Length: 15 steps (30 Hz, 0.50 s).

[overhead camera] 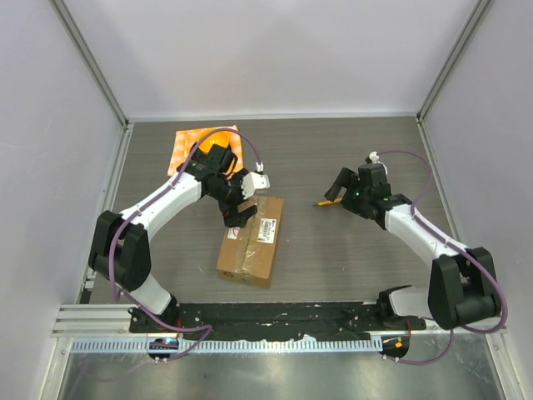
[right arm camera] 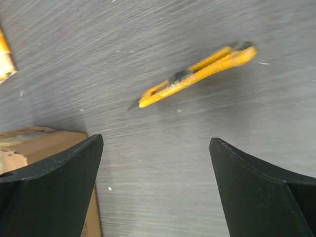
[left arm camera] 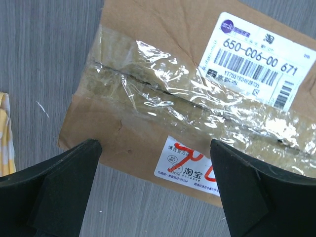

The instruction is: Unpack the express box

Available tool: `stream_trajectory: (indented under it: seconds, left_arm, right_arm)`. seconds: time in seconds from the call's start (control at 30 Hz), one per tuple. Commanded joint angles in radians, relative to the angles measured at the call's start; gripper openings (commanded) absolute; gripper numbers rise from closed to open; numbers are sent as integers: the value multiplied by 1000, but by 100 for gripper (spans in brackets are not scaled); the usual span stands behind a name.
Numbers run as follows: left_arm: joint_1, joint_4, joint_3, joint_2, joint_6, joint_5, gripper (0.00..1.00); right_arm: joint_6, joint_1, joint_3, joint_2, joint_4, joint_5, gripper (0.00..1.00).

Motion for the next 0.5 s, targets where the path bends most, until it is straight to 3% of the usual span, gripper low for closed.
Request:
stream_trajectory:
  seconds: [0.0,0.07,0.13,0.23,0.3,0.47]
  left_arm:
    - [-10,32,-45,37,-59,-31,100]
    - [-10,25,-41,39,-89,-36,100]
    - [7,17,-23,39,-125,-22,100]
    - [63,-70,43,52,-171,53,100]
    - [131,-132,121,52,-184,142,100]
    - [328,-325,234,22,-89,282,100]
  right_arm:
    - [-127,-5,90,-156,-203,212,95]
    - [-152,4,137,-202,-249,221,95]
    - [-166,90,178,-201,-289,220,96]
    - [-148,312,267,-126,-326,276,96]
    - [-126,440,306,-74,-329,281,96]
    - [-37,602,306,26,-254,279,97]
